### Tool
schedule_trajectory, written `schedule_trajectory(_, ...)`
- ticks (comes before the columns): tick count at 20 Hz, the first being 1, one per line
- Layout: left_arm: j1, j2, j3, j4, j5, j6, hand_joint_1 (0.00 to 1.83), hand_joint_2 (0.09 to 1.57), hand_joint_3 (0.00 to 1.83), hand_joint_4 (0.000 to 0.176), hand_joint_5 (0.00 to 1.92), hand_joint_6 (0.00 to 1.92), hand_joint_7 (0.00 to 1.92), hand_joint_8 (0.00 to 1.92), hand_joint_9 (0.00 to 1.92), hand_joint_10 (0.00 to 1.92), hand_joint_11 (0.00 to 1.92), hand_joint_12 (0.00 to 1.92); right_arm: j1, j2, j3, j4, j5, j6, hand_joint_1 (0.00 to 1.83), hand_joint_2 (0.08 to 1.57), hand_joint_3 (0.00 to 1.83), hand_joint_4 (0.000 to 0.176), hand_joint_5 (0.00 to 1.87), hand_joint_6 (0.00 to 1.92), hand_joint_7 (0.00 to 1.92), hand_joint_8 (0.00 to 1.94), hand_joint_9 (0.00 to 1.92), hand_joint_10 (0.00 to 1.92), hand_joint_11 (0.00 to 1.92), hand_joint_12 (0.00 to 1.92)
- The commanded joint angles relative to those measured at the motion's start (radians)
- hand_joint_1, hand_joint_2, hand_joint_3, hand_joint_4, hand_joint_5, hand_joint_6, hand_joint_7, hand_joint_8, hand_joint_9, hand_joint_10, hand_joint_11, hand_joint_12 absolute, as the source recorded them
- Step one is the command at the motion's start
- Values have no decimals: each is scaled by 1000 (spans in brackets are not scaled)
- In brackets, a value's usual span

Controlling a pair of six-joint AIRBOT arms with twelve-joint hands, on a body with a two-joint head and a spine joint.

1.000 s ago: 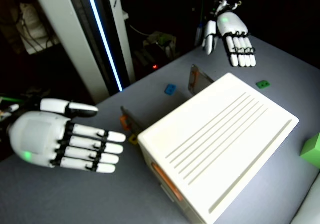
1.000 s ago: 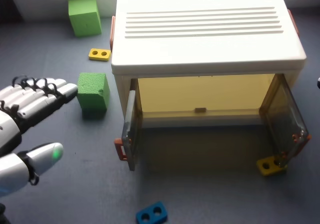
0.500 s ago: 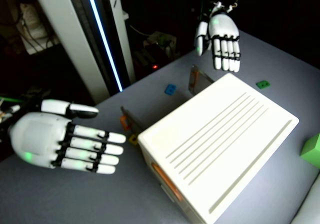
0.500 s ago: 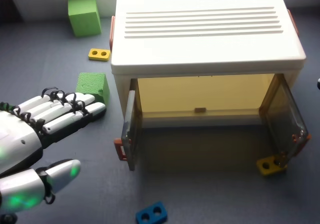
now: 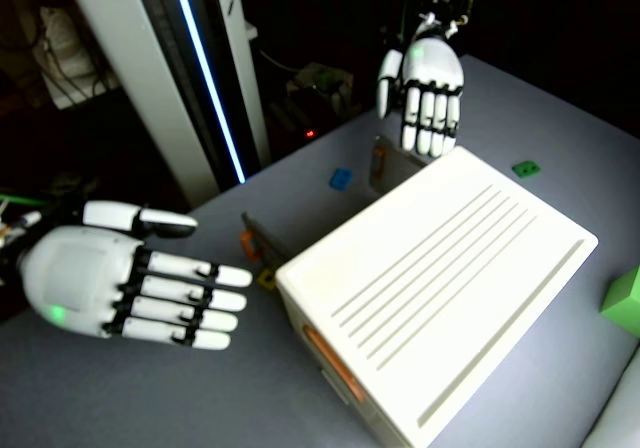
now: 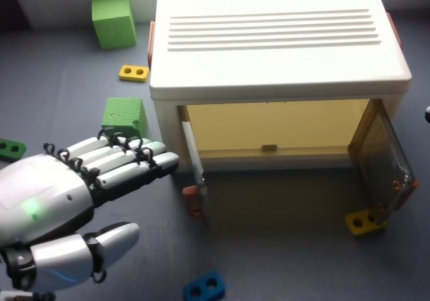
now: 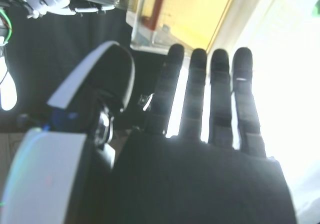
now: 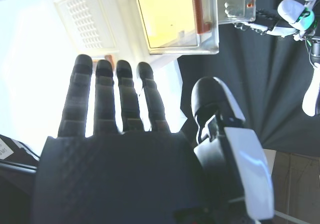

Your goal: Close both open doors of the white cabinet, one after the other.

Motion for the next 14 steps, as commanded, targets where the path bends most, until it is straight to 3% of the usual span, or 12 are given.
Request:
schedule_trajectory(1, -13, -9, 6, 13, -101, -12, 0, 1571, 260, 0, 81, 3, 62, 3, 77, 3, 0, 391, 5, -1, 5, 29, 118, 6, 0, 1452, 0, 1, 125, 3, 76, 2, 53, 2, 94, 15)
schedule_trajectory(2, -21, -15, 9, 24, -92, -18, 0, 1571, 217, 0, 50, 7, 32, 5, 45, 7, 0, 286, 5, -1, 5, 29, 118, 6, 0, 1448, 0, 3, 127, 4, 77, 2, 54, 2, 96, 15)
schedule_trajectory(4, -39, -29, 19, 42, -78, -29, 0, 1571, 182, 0, 28, 0, 3, 0, 30, 2, 0, 248, 5, -2, 5, 30, 118, 6, 0, 1452, 0, 10, 133, 5, 93, 8, 69, 8, 111, 20)
schedule_trajectory(5, -48, -34, 24, 53, -71, -35, 0, 1571, 174, 0, 31, 1, 0, 0, 11, 4, 0, 182, 4, -3, 5, 30, 118, 6, 0, 1449, 0, 22, 135, 5, 97, 9, 70, 7, 107, 17)
schedule_trajectory(9, -81, -55, 33, 78, -53, -40, 0, 1571, 188, 0, 112, 7, 75, 8, 79, 5, 0, 284, 4, -5, 5, 31, 118, 6, 0, 1437, 0, 10, 135, 4, 90, 4, 74, 7, 117, 19)
schedule_trajectory(14, -114, -73, 45, 95, -46, -40, 0, 1571, 213, 0, 68, 0, 56, 3, 66, 3, 0, 221, 4, -7, 6, 31, 118, 6, 0, 1452, 2, 4, 142, 4, 99, 4, 79, 5, 115, 14)
